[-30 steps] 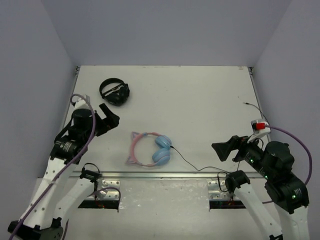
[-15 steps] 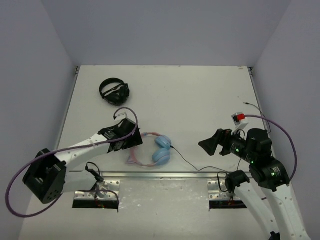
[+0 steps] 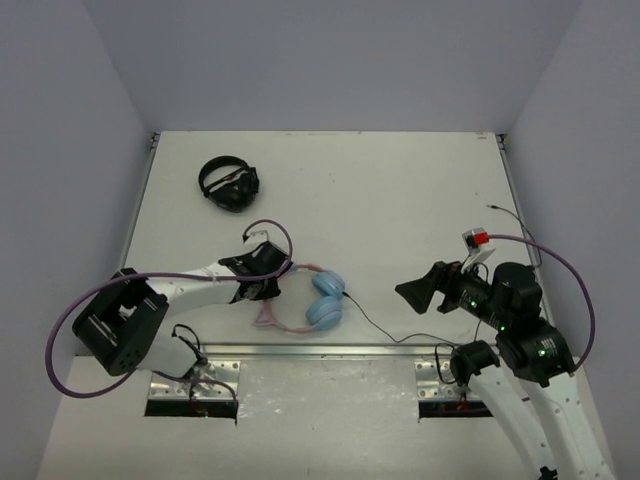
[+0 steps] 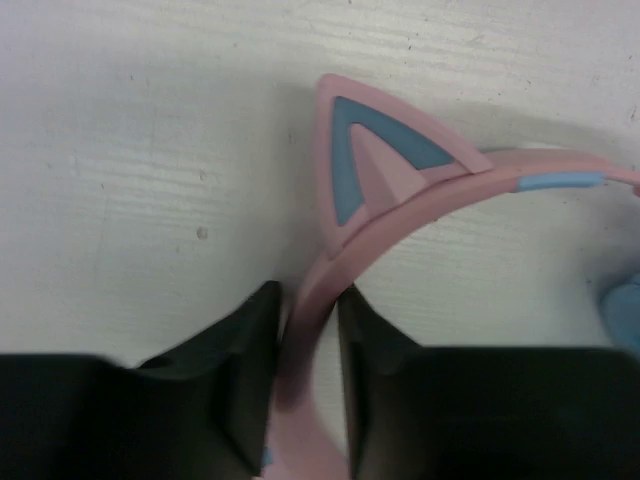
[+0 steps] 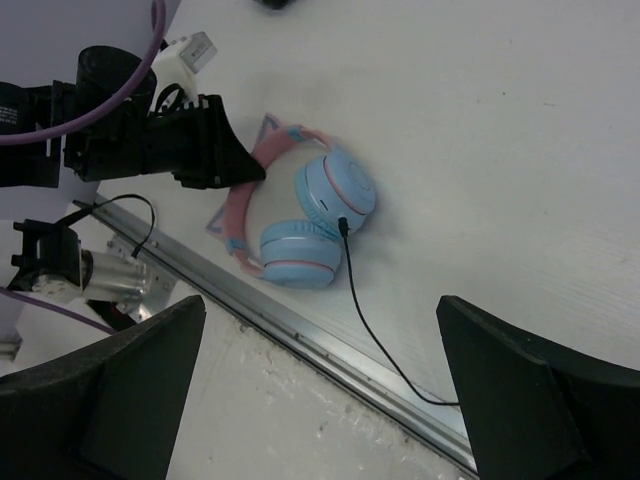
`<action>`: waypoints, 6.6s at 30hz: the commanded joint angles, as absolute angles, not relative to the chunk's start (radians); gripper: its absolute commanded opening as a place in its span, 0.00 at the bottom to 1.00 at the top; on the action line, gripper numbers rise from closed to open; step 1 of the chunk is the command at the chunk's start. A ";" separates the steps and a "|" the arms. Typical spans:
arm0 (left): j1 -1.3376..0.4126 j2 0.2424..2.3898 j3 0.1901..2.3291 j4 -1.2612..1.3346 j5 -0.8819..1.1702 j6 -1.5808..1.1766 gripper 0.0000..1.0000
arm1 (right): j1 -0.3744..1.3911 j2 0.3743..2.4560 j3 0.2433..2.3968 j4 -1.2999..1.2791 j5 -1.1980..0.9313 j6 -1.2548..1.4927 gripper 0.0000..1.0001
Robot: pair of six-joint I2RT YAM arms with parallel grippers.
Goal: Wrap the headphones
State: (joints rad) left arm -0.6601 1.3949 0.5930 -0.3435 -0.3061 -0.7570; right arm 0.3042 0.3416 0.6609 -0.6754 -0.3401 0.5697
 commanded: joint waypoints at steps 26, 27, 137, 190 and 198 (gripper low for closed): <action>-0.819 1.011 1.301 -1.017 -0.551 -0.660 0.00 | 0.319 0.782 0.293 0.374 -0.678 0.462 0.61; -0.819 0.997 1.318 -1.016 -0.554 -0.664 0.01 | 0.325 0.798 0.295 0.393 -0.692 0.472 0.56; -0.834 1.239 0.772 -0.161 -0.284 -0.325 0.00 | 0.988 1.025 0.971 -0.317 0.392 -0.173 0.01; -0.884 0.850 1.106 -0.512 -0.078 -0.199 0.00 | 0.667 1.059 0.689 0.158 -0.080 0.069 0.01; -0.884 0.828 1.198 -0.445 -0.299 -0.299 0.00 | 0.666 1.039 0.629 0.228 -0.118 0.136 0.01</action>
